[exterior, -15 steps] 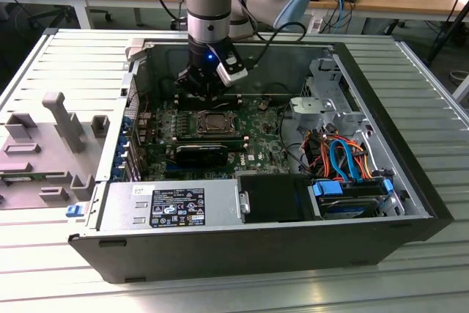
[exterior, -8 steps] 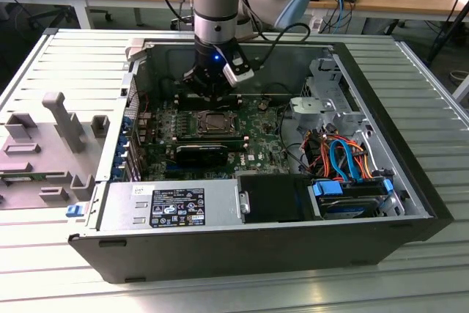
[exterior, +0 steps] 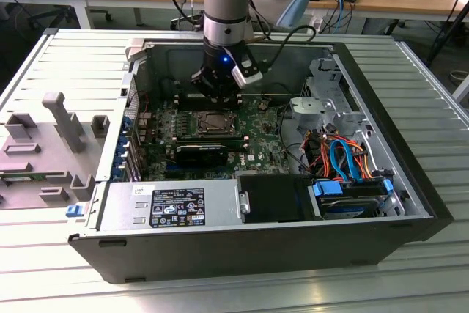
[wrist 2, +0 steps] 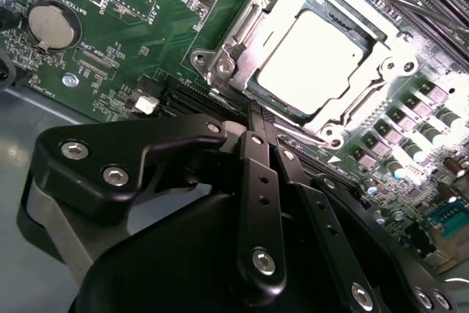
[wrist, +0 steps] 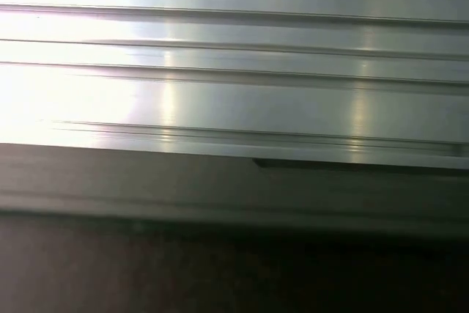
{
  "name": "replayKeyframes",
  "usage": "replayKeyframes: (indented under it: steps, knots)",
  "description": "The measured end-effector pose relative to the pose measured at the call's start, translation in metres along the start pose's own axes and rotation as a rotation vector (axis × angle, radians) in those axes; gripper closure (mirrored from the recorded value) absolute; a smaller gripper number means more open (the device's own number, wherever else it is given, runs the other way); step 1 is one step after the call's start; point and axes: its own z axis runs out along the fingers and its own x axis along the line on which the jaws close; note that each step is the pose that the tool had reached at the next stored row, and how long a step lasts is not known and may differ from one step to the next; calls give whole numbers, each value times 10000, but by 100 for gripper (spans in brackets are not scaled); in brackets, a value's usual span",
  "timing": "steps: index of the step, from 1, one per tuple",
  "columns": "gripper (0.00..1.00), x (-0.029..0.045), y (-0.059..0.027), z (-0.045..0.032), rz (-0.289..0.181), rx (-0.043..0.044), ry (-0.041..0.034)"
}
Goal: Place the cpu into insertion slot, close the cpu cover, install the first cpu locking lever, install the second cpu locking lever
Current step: 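Install the first cpu locking lever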
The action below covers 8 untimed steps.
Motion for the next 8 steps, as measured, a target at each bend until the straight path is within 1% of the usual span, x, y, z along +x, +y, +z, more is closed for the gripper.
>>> replayKeyframes:
  steps: [8]
  knots:
    - [89,-48,-39,4,-1,-1,11]
